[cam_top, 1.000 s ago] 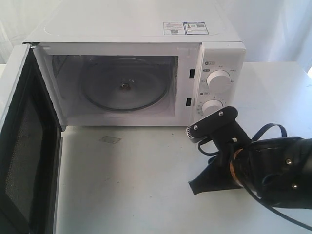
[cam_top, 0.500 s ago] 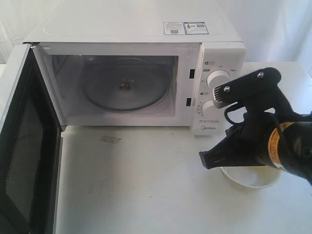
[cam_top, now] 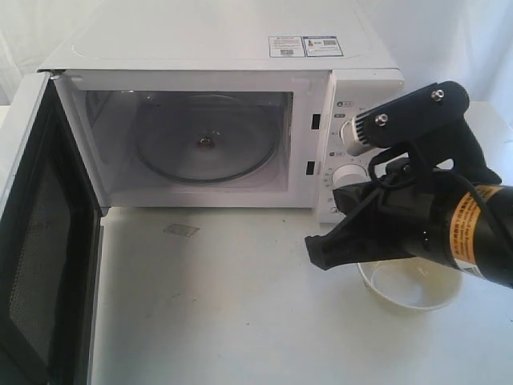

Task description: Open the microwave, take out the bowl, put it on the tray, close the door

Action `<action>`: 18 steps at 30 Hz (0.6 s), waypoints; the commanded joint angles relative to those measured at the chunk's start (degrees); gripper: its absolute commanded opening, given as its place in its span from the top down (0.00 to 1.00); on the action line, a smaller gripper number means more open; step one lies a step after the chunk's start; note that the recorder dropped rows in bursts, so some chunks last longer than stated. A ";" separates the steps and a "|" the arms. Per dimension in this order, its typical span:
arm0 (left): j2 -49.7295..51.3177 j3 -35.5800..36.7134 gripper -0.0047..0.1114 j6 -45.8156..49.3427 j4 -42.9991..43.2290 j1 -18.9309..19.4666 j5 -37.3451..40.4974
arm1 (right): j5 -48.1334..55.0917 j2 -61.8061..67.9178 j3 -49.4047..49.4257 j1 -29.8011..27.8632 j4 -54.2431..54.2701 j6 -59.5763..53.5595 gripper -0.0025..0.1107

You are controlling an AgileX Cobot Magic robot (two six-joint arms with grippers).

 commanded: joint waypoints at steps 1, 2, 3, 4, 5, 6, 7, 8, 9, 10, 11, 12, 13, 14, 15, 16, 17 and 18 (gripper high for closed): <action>-0.27 0.20 0.96 -0.36 -0.38 -0.44 -0.06 | -1.94 -0.39 -0.20 -0.04 -0.63 -0.28 0.98; -0.27 0.20 0.96 -0.36 -0.38 -0.44 -0.06 | -1.94 -0.39 -0.20 -0.04 -0.63 -0.28 0.98; -0.27 0.20 0.96 -0.36 -0.38 -0.44 -0.06 | -1.94 -0.39 -0.20 -0.04 -0.63 -0.28 0.98; -0.27 0.20 0.96 -0.36 -0.38 -0.44 -0.06 | -1.94 -0.39 -0.20 -0.04 -0.63 -0.28 0.98; -0.27 0.20 0.96 -0.36 -0.38 -0.44 -0.06 | -1.94 -0.39 -0.20 -0.04 -0.63 -0.28 0.98; -0.27 0.20 0.96 -0.36 -0.38 -0.44 -0.06 | -2.29 -0.39 -0.20 -0.04 -0.49 -0.28 0.98; -0.27 0.20 0.96 -0.36 -0.38 -0.44 -0.51 | -2.84 -0.39 -0.20 -0.04 -0.40 -0.28 0.98; -0.27 0.20 0.96 -0.36 -0.38 -0.44 -0.95 | -3.36 -0.39 -0.20 -0.04 -0.40 -0.28 0.98; -0.27 0.20 0.96 -0.36 -0.38 -0.44 -1.67 | -4.13 -0.39 -0.20 -0.04 -0.40 -0.28 0.98; -0.27 0.20 0.96 -0.36 -0.38 -0.44 -3.20 | -5.29 -0.39 -0.20 -0.04 -0.40 -0.28 0.98; -0.27 0.20 0.96 -0.36 -0.38 -0.44 -4.00 | -5.93 -0.39 -0.20 -0.04 -0.40 -0.28 0.98; -0.27 0.20 0.96 -0.36 -0.38 -0.44 -6.70 | -6.37 -0.39 -0.20 -0.04 -0.67 -0.28 0.98; -0.27 0.20 0.96 -0.36 -0.38 -0.44 -9.30 | -6.37 -0.39 -0.20 -0.04 -0.67 -0.28 0.98; -0.27 0.20 0.96 -0.36 -0.38 -0.44 -15.96 | -6.69 -0.39 -0.20 -0.04 -0.67 -0.28 0.98; -0.27 0.20 0.96 -0.36 -0.38 -0.44 -20.49 | -7.23 -0.39 -0.20 -0.04 -0.67 -0.28 0.98; -0.27 0.20 0.96 -1.38 -0.38 -0.44 -30.09 | -8.17 -0.39 -0.20 -0.04 -0.67 -0.28 0.98; -0.27 0.20 0.96 -2.49 -0.38 -0.44 -34.46 | -8.61 -0.39 -0.20 -0.04 -0.67 -0.28 0.98; -0.27 0.03 0.96 -3.53 -0.38 -0.44 -39.68 | -9.19 -0.39 -0.20 -0.04 -0.67 -0.28 0.98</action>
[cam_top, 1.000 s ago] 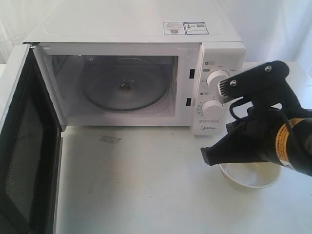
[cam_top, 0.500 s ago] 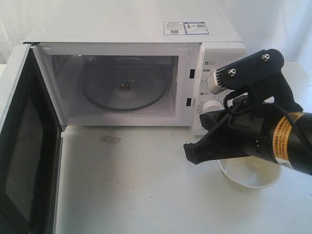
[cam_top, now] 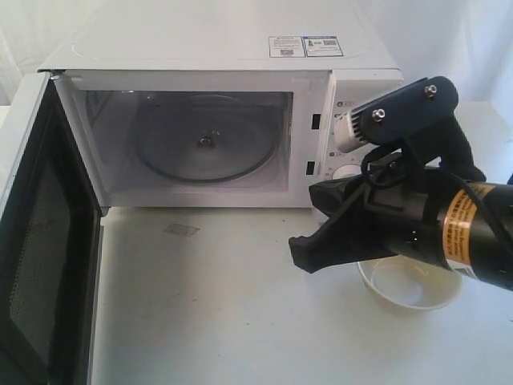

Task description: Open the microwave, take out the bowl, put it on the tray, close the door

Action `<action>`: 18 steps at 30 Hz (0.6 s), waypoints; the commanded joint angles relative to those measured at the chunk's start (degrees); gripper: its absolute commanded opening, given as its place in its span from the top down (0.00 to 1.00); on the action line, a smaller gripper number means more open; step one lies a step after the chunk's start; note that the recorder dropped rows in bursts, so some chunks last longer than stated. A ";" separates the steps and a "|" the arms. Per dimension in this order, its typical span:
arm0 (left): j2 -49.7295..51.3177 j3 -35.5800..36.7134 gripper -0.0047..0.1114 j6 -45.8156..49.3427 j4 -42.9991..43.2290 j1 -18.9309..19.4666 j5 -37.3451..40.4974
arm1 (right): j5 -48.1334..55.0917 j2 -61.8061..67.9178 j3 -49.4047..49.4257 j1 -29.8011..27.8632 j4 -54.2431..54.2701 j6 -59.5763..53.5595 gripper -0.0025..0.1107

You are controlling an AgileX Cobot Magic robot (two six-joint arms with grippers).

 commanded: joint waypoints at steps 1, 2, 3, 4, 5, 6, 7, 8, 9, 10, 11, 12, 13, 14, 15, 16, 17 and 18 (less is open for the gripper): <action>-0.27 -2.34 0.96 -2.90 -0.38 -0.44 -19.31 | -2.39 -0.39 -0.20 -0.04 -0.58 -0.28 0.98; -0.27 -4.93 0.96 -1.61 -0.38 -0.44 -19.40 | -2.48 -0.39 -0.20 -0.04 -0.58 -0.28 0.98; -0.27 -7.82 0.96 1.00 -0.38 -0.44 -19.30 | -2.75 -0.39 -0.20 -0.04 -0.58 -0.28 0.98; -0.27 -10.92 0.96 4.09 -0.38 -0.44 -19.03 | -3.47 -0.39 -0.20 -0.04 -1.09 -0.28 0.98; -0.27 -14.14 0.96 7.07 -0.38 -0.44 -18.88 | -4.45 -0.39 -0.20 -0.04 -1.38 -0.28 0.98; 0.21 -17.37 0.96 8.94 -0.38 -0.44 -18.78 | -5.97 -0.39 -0.20 -0.04 -1.59 -0.28 0.98; 1.46 -21.08 0.96 9.29 -0.38 -0.44 -17.39 | -8.69 -0.39 -0.20 -0.04 -2.53 -0.28 0.98; 2.17 -22.96 0.96 9.29 -0.38 -0.44 -15.62 | -10.65 -0.39 -0.20 -0.04 -3.20 -0.28 0.98; 3.29 -25.73 0.96 9.29 -0.38 -0.44 -11.19 | -12.29 -0.39 -0.20 -0.04 -3.53 -0.54 0.98; 4.09 -27.53 0.96 9.29 -0.38 -0.44 -7.05 | -13.36 -0.39 -0.20 -0.04 -3.62 -1.22 0.98; 4.92 -29.21 0.96 9.29 -0.38 -0.44 -1.99 | -14.07 -0.39 -0.20 -0.04 -3.62 -2.43 0.98; 6.27 -31.46 0.96 9.29 -0.38 -0.44 6.06 | -14.33 -0.39 -0.20 -0.04 -3.62 -3.46 0.98; 7.28 -32.70 0.96 9.53 -0.38 -0.44 11.31 | -14.33 -0.39 -0.20 -0.04 -3.62 -3.67 0.98; 8.67 -33.65 0.96 9.78 -0.38 -0.44 17.34 | -14.33 -0.39 -0.20 -0.04 -3.62 -3.67 0.98; 10.12 -34.70 0.96 9.95 -0.38 -0.44 22.80 | -14.33 -0.39 -0.20 -0.04 -3.62 -3.67 0.98; 11.52 -35.27 0.96 9.95 -0.38 -0.44 27.98 | -14.33 -0.39 -0.20 -0.04 -3.62 -3.67 0.98; 12.59 -35.83 0.96 9.42 -0.38 -0.44 31.71 | -14.33 -0.39 -0.20 -0.04 -3.62 -3.67 0.98; 14.05 -36.10 0.96 8.44 -0.38 -0.44 36.05 | -14.33 -0.39 -0.20 -0.04 -3.62 -3.67 0.98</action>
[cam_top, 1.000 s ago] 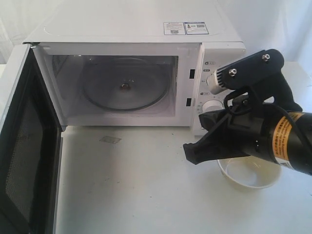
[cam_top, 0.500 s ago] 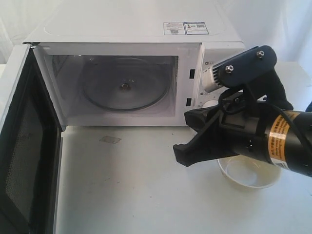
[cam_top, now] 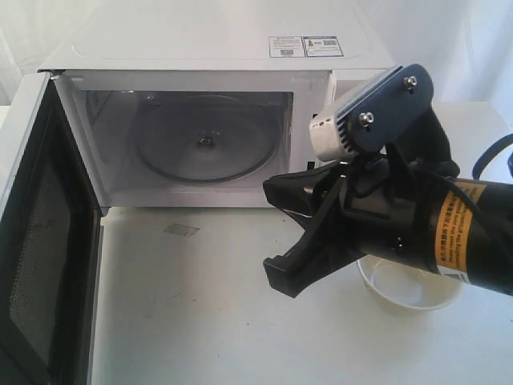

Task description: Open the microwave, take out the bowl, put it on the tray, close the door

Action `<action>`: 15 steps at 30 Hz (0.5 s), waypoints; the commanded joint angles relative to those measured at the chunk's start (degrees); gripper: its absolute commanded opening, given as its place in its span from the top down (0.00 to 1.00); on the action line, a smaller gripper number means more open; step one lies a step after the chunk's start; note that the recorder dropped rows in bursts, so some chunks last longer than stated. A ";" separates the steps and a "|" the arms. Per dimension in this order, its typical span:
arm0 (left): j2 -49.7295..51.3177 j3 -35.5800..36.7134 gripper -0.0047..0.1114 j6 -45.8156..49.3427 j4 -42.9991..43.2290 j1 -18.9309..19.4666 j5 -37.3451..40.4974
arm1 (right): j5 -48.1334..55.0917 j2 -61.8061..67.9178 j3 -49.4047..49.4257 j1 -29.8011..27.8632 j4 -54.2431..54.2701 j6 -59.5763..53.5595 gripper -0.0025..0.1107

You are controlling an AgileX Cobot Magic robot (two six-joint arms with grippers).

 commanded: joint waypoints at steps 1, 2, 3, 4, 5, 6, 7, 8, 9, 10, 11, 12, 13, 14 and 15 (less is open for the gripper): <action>5.45 -2.14 0.96 -1.28 -0.38 -0.44 21.30 | -0.76 -0.39 -0.20 -0.04 -0.51 -0.76 0.98; 6.02 -2.14 0.96 -1.02 -0.38 -0.44 22.48 | -0.76 -0.39 -0.20 -0.04 -0.51 -0.76 0.98; 6.59 -2.14 0.96 -0.54 -0.38 -0.44 23.23 | -0.76 -0.39 -0.20 -0.04 -0.51 -0.76 0.98; 6.77 -2.14 0.96 -0.54 -0.38 -0.44 23.23 | -0.76 -0.39 -0.20 -0.04 -0.51 -0.76 0.98; 6.84 -2.14 0.96 -0.54 -0.38 -0.44 22.87 | -0.76 -0.39 -0.20 -0.04 -0.51 -0.76 0.98; 6.84 -2.14 0.96 -0.54 -0.38 -0.44 22.35 | -0.76 -0.39 -0.20 -0.04 -0.51 -0.76 0.98; 6.84 -2.14 0.96 -0.54 -0.38 -0.44 21.90 | -0.76 -0.39 -0.20 -0.04 -0.51 -0.76 0.98; 6.84 -2.14 0.96 -0.54 -0.38 -0.44 21.30 | -0.76 -0.39 -0.20 -0.04 -0.51 -0.76 0.98; 6.84 -2.14 0.96 -0.65 -0.38 -0.44 20.79 | -0.76 -0.39 -0.20 -0.04 -0.51 -0.76 0.98; 6.84 -2.14 0.96 -0.77 -0.63 -0.44 20.36 | -0.76 -0.39 -0.20 -0.04 -0.51 -0.76 0.98; 6.84 -2.14 0.96 -0.77 -0.98 -0.44 20.20 | -0.76 -0.39 -0.20 -0.04 -0.51 -0.76 0.98; 6.84 -2.14 0.96 -0.77 -1.09 -0.44 20.20 | -0.76 -0.28 -0.20 -0.04 -0.51 -0.76 0.98; 6.84 -2.14 0.96 -0.77 -1.23 -0.44 20.50 | -0.76 -0.28 -0.20 -0.04 -0.51 -0.76 0.98; 6.84 -2.14 0.96 -0.77 -1.64 -0.44 20.51 | -0.52 -0.28 -0.20 -0.04 -0.51 -0.76 0.98; 6.84 -2.14 0.96 -0.77 -2.27 -0.44 20.21 | -0.41 -0.28 -0.20 -0.04 -0.51 -0.76 0.98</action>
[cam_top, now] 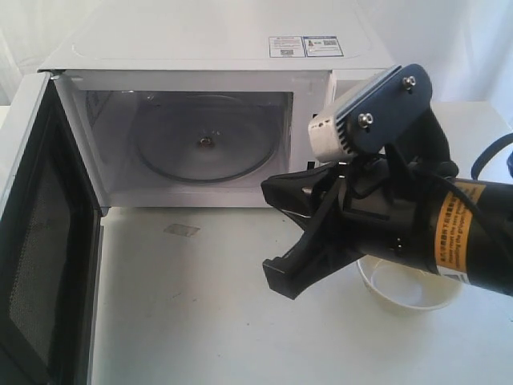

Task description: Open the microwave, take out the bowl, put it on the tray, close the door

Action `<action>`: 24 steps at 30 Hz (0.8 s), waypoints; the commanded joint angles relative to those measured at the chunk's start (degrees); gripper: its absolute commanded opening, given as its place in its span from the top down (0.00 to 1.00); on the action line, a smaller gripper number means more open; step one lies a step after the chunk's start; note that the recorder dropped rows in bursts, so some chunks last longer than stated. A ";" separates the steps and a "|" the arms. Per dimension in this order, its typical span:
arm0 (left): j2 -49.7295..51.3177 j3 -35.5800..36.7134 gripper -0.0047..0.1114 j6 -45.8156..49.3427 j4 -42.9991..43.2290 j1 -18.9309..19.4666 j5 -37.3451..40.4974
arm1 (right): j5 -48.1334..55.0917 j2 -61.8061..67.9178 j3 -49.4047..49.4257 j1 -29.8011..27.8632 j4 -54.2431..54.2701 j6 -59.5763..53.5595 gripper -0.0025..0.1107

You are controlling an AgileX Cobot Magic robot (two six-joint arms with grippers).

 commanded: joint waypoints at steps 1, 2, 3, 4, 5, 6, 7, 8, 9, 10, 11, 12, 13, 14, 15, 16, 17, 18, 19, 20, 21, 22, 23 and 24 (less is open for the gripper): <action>0.29 -0.49 0.96 -0.47 -2.26 -0.44 -1.02 | 0.25 -0.14 -0.20 -0.04 -0.45 -0.55 0.98; 0.43 -0.60 0.96 -0.31 -2.26 -0.44 -1.27 | 0.25 -0.14 -0.20 -0.04 -0.45 -0.55 0.98; 0.69 -1.10 0.96 -0.03 -2.26 -0.44 -1.17 | 0.25 -0.14 -0.20 -0.04 -0.45 -0.55 0.98; 1.17 -1.67 0.96 -0.03 -2.26 -0.44 -1.17 | 0.25 -0.14 -0.20 -0.04 -0.45 -0.55 0.98; 1.67 -2.39 0.96 -0.03 -2.26 -0.44 -1.06 | 0.25 -0.14 -0.20 -0.04 -0.45 -0.55 0.98; 2.49 -3.21 0.96 0.09 -2.26 -0.44 -0.90 | 0.50 -0.16 -0.20 -0.04 -0.45 -0.55 0.98; 3.48 -4.22 0.96 0.55 -2.26 -0.44 -0.28 | 1.07 -0.16 -0.20 -0.04 -0.45 -0.85 0.98; 4.44 -5.15 0.96 1.20 -2.26 -0.44 0.65 | 1.75 -0.16 -0.20 -0.04 -0.45 -1.64 0.98; 5.76 -6.49 0.96 1.59 -2.26 -0.44 2.32 | 2.57 -0.16 -0.20 -0.04 -0.45 -2.70 0.98; 7.23 -7.92 0.96 1.71 -2.15 -0.44 4.71 | 3.61 -0.16 -0.20 -0.04 -0.45 -3.50 0.98; 8.58 -9.13 0.96 1.71 -2.15 -0.44 6.74 | 4.34 -0.16 -0.20 -0.04 -0.45 -3.56 0.98; 10.39 -10.73 0.96 1.71 -2.15 -0.44 9.40 | 5.26 -0.16 -0.20 -0.04 -0.45 -3.56 0.98; 12.33 -12.35 0.96 1.71 -2.15 -0.44 12.04 | 6.16 -0.16 -0.20 -0.04 -0.45 -3.56 0.98; 14.43 -13.60 0.96 1.71 -2.15 -0.44 14.41 | 6.61 -0.16 -0.20 -0.04 -0.45 -3.56 0.98; 16.46 -15.22 0.96 1.71 -2.15 -0.44 16.60 | 7.12 -0.16 -0.20 -0.04 -0.45 -3.56 0.98; 18.55 -16.88 0.96 1.71 -2.15 -0.44 18.84 | 7.43 -0.16 -0.20 -0.04 -0.45 -3.56 0.98; 20.25 -18.48 0.96 1.71 -2.15 -0.44 20.63 | 7.54 -0.16 -0.20 -0.04 -0.45 -3.56 0.98; 22.20 -20.06 0.96 1.71 -2.15 -0.44 22.68 | 7.67 -0.16 -0.20 -0.04 -0.45 -3.56 0.98; 24.05 -21.67 0.96 1.71 -2.15 -0.44 24.94 | 7.67 -0.16 -0.20 -0.04 -0.45 -3.56 0.98; 25.61 -22.89 0.96 1.71 -2.15 -0.44 26.87 | 7.67 -0.16 -0.20 -0.04 -0.45 -3.56 0.98; 27.44 -24.41 0.96 1.71 -2.15 -0.44 29.36 | 7.65 -0.16 -0.20 -0.04 -0.57 -3.56 0.98; 29.25 -25.95 0.96 1.71 -2.15 -0.44 32.09 | 7.65 -0.16 -0.20 -0.04 -0.68 -3.56 0.98; 30.95 -27.18 0.96 1.71 -2.15 -0.44 34.52 | 7.85 -0.16 -0.20 -0.04 -0.67 -3.56 0.98; 32.59 -28.65 0.96 1.71 -2.15 -0.44 37.78 | 8.02 -0.16 -0.20 -0.04 -0.67 -3.56 0.98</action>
